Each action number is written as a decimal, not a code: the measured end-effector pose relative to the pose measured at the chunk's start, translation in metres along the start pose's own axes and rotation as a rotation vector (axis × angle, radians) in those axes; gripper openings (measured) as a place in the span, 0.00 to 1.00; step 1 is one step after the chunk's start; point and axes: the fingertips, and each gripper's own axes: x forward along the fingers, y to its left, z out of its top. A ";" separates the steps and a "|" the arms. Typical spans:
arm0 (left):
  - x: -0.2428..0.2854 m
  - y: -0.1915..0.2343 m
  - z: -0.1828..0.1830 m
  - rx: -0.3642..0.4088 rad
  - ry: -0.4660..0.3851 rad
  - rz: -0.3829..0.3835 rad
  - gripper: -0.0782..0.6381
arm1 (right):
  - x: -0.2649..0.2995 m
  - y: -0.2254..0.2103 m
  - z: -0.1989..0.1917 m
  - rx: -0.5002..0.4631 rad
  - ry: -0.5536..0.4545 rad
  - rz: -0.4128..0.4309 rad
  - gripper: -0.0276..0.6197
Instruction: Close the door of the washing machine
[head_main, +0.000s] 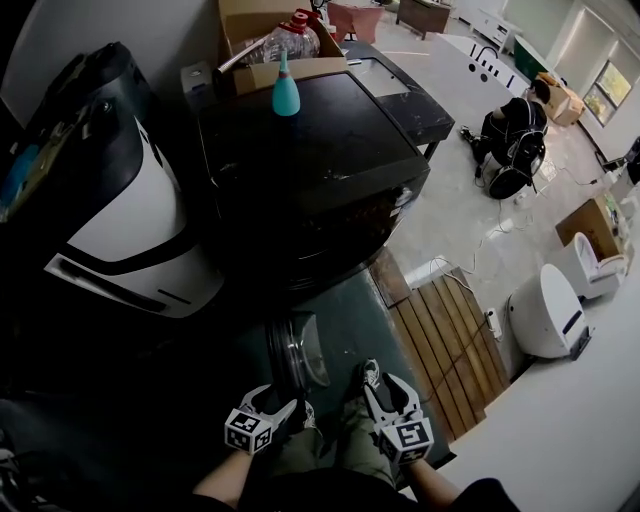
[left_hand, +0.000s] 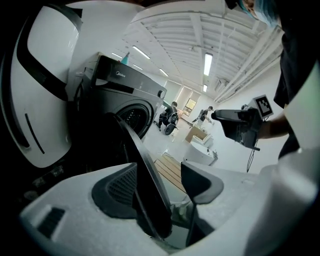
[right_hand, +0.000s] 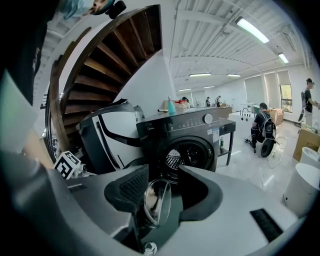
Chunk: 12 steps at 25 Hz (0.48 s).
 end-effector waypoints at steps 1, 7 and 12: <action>0.001 -0.001 0.000 -0.015 0.001 0.006 0.49 | 0.002 -0.003 0.000 0.003 0.013 0.013 0.30; 0.014 -0.006 0.006 -0.084 0.011 0.051 0.47 | 0.018 -0.031 0.012 0.009 0.005 0.022 0.30; 0.034 -0.021 0.013 -0.104 0.013 0.034 0.43 | 0.022 -0.056 0.023 0.017 0.023 0.014 0.30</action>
